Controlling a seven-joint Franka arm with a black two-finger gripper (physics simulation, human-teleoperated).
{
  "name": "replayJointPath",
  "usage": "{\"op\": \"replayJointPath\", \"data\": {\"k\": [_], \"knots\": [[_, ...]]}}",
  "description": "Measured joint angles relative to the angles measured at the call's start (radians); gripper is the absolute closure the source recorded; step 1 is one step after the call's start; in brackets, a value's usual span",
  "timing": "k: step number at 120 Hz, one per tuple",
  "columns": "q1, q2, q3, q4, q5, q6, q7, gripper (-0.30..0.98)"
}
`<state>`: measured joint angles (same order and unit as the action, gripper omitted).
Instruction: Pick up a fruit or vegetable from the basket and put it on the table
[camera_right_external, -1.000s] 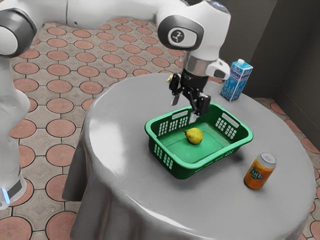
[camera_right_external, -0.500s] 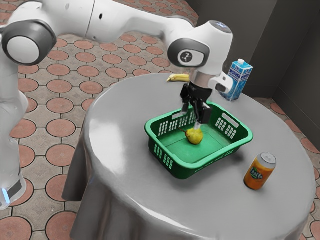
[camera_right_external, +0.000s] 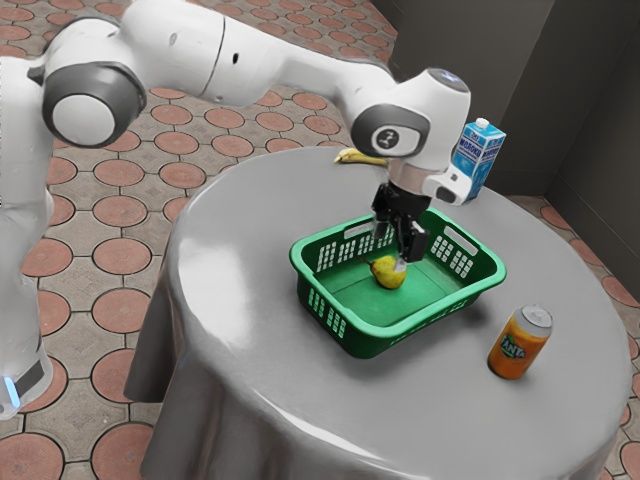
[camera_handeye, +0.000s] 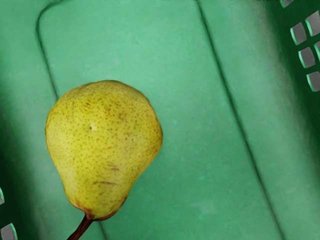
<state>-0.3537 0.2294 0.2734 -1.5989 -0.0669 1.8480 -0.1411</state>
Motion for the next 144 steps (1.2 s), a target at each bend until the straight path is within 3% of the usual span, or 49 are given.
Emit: {"op": "replayJointPath", "data": {"k": [87, 144], "knots": [[0.127, 0.107, -0.077, 0.043, -0.029, 0.07, 0.1, 0.01], [0.148, 0.169, -0.084, 0.043, -0.063, 0.101, 0.132, 0.01]]}}
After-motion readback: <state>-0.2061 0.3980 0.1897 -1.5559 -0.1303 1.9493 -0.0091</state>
